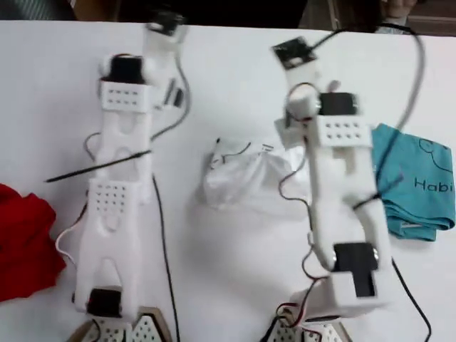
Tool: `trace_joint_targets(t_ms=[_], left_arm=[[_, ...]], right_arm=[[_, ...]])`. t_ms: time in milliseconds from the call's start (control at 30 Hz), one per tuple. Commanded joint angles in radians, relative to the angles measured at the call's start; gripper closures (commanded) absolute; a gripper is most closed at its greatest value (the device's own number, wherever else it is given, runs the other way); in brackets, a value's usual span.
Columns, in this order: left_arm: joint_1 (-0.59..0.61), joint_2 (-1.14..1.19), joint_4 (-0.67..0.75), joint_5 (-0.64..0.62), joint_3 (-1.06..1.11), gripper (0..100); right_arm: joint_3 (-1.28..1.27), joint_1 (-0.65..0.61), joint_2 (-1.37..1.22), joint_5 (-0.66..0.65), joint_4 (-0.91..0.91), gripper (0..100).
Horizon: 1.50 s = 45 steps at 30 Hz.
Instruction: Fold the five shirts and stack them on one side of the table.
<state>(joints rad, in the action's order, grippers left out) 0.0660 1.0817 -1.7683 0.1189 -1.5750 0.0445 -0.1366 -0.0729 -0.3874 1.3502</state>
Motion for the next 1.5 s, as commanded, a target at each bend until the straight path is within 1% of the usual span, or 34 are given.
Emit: trace_joint_targets(t_ms=[0,167,433,567,733,833,967,1033,1200,1333,1400,1467], left_arm=[[0.086,-0.015,-0.017,-0.054,-0.044,77],[0.147,-0.008,-0.017,-0.052,-0.044,77],[0.199,-0.006,-0.017,-0.048,-0.042,77],[0.227,-0.006,-0.017,-0.048,-0.042,77],[0.25,-0.006,-0.017,-0.048,-0.042,77],[0.25,-0.006,-0.017,-0.048,-0.042,77],[0.249,-0.006,-0.017,-0.048,-0.042,77],[0.249,-0.006,-0.017,-0.048,-0.041,77],[0.245,0.025,-0.017,-0.049,-0.044,77],[0.245,0.049,-0.017,-0.049,-0.05,77],[0.245,0.051,-0.017,-0.049,-0.05,77],[0.245,0.051,-0.017,-0.049,-0.05,77]], right_arm=[[0.052,-0.045,-0.079,-0.002,0.002,76.2],[0.052,-0.065,-0.13,-0.002,0.053,76.2],[0.052,-0.136,-0.061,-0.005,0.268,76.2],[0.044,-0.143,-0.031,-0.084,0.346,76.4],[-0.035,-0.071,-0.007,-0.16,0.354,76.4],[-0.095,-0.03,0.019,-0.215,0.354,76.4],[-0.083,-0.002,0.085,-0.25,0.335,76.4],[-0.08,-0.008,0.107,-0.23,0.285,76.4],[-0.121,-0.084,0.073,-0.095,0.166,76.4],[-0.196,-0.142,0.012,-0.063,0.09,76.4],[-0.206,-0.131,-0.016,-0.066,0.05,76.4],[-0.203,-0.093,-0.031,-0.071,0.005,76.4]])
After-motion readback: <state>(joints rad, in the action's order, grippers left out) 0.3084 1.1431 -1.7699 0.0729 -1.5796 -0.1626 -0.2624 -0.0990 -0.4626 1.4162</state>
